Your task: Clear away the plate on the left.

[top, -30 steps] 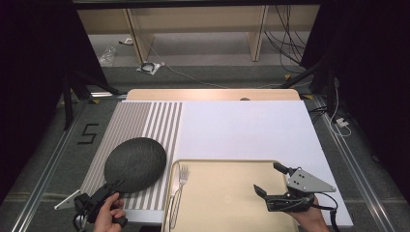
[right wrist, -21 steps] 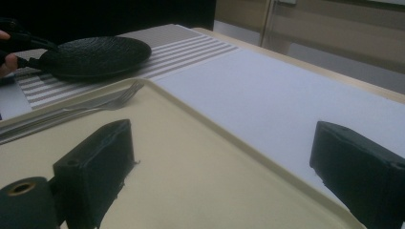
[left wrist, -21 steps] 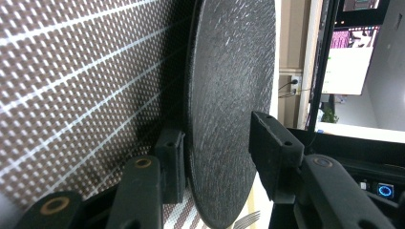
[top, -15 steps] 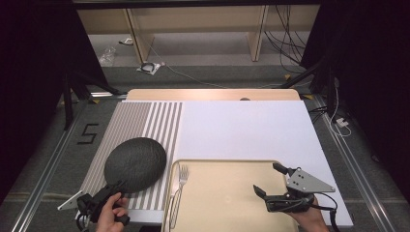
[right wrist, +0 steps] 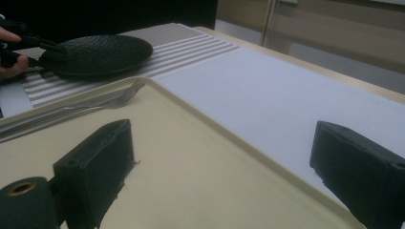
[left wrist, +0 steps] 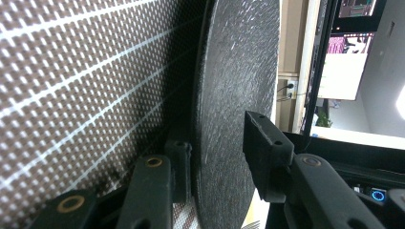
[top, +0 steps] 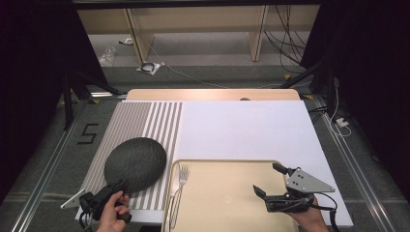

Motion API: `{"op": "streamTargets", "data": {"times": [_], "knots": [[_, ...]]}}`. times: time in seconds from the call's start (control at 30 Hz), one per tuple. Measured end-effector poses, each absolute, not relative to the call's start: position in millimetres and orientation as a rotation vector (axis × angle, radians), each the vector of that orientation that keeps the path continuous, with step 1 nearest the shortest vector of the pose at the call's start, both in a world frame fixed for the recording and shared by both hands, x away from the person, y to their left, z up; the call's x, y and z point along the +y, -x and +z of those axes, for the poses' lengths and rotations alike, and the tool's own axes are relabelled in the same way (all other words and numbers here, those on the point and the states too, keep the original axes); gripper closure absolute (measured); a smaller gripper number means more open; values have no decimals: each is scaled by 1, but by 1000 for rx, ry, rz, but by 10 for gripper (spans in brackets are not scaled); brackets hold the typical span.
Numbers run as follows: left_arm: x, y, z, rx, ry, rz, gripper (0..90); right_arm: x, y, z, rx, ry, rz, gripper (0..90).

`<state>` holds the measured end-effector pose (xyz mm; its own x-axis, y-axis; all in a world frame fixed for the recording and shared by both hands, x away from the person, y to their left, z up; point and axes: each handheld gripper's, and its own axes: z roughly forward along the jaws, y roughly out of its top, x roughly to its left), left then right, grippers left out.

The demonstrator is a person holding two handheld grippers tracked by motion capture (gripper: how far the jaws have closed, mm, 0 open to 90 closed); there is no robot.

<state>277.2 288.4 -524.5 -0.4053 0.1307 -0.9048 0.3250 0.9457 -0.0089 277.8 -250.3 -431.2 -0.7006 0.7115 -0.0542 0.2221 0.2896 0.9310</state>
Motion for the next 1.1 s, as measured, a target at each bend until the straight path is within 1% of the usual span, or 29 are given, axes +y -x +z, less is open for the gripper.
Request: {"op": "streamTargets", "data": {"times": [0.13,0.3,0.6,1.1], "knots": [[288,-279,-526,1991,-327,-213,653,-250,-278,-431,2099,-833,1403,86],[288,-279,-528,2000,-315,-224,702,-250,-277,-431,2098,-834,1403,86],[290,-277,-527,1999,-302,-223,826,-251,-278,-431,2099,-833,1402,87],[290,-277,-526,1971,-297,-238,844,-251,-278,-431,2099,-827,1404,87]]}}
